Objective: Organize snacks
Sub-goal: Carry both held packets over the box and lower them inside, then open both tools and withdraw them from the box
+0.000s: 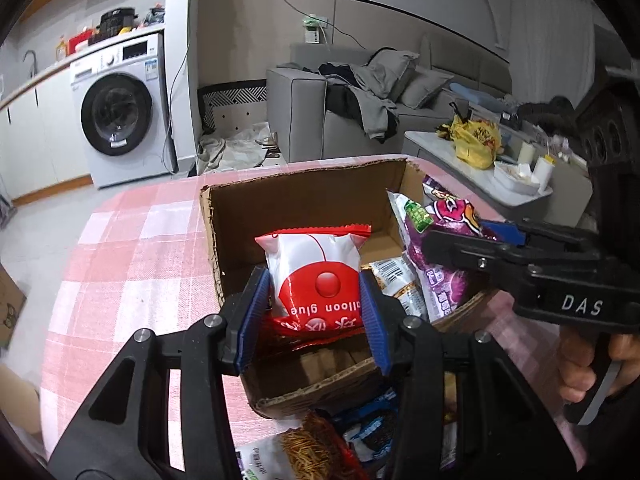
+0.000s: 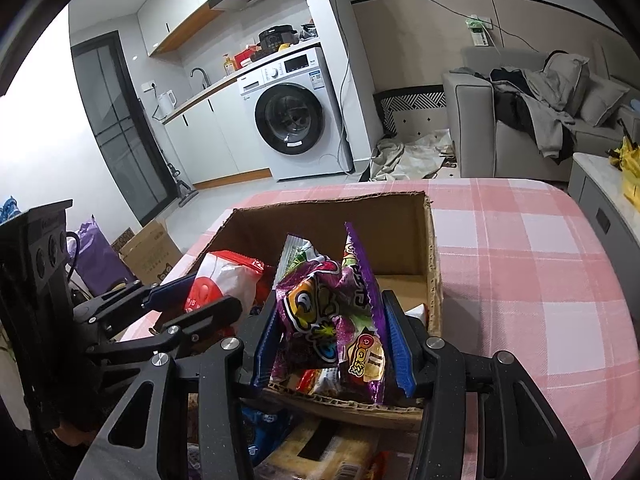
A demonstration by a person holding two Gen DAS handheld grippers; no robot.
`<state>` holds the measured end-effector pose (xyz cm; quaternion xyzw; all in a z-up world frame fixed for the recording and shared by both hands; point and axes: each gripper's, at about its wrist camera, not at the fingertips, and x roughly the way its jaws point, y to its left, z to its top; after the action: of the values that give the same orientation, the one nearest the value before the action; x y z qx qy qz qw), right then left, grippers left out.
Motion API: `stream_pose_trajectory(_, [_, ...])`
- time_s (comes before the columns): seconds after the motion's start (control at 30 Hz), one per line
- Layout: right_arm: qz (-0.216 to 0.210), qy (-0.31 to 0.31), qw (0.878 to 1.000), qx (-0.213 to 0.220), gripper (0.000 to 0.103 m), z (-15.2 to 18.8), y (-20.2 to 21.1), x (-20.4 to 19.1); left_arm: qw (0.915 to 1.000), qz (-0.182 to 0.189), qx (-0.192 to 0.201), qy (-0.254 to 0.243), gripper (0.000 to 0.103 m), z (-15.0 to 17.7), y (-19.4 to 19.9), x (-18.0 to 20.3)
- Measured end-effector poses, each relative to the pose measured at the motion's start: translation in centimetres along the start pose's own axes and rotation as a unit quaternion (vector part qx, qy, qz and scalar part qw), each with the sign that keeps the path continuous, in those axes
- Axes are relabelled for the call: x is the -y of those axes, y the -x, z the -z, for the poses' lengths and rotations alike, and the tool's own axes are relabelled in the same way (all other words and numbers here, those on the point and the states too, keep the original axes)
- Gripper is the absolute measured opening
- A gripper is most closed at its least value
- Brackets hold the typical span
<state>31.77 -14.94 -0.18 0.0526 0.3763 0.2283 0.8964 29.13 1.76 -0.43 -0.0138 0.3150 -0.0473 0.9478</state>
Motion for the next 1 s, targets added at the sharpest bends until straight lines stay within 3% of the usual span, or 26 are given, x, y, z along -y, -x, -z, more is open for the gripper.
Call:
stream_pose_trajectory(0.4, [-0.001,0.004,1.0,-0.007,0.048,0.8,0.6,-1.1,1.0,0.001,-0.001,0.007,0.042,0.1,0.0,-0.4])
stream_pose_trajectory(0.47, [-0.004,0.007,1.0,-0.001,0.054,0.9,1.0,-1.2,0.9999,-0.004,0.003,0.009,0.043,0.1,0.5,-0.3])
stream_pose_trajectory(0.5, [-0.006,0.014,1.0,0.001,0.056,0.9,1.3,-1.4,0.9999,-0.008,0.008,0.009,0.048,0.1,0.9,-0.2])
stream_pose_trajectory(0.57, [0.001,0.029,1.0,0.009,0.073,0.9,2.1,-1.8,0.9998,-0.007,0.015,0.006,0.066,0.1,2.1,0.1])
stream_pose_trajectory(0.6, [0.006,0.035,0.999,0.012,0.077,1.0,2.5,-2.0,0.9997,-0.009,0.021,0.007,0.076,0.1,2.6,0.2])
stream_pose_trajectory(0.77, [0.026,0.047,0.998,0.013,0.101,1.6,4.6,-2.0,0.9994,-0.009,0.021,0.026,0.084,1.0,5.3,0.1])
stream_pose_trajectory(0.87, [0.033,0.047,0.998,0.005,0.103,2.4,5.6,-1.7,0.9991,-0.015,0.02,0.033,0.095,1.9,7.2,-0.3])
stream_pose_trajectory(0.9, [0.031,0.045,0.998,0.002,0.103,2.6,5.9,-1.7,0.9989,-0.021,0.021,0.037,0.103,2.1,7.7,-0.4])
stream_pose_trajectory(1.0, [0.029,0.033,0.999,0.002,0.103,3.9,6.9,-1.3,0.998,-0.032,0.027,0.047,0.103,3.1,9.7,-0.5])
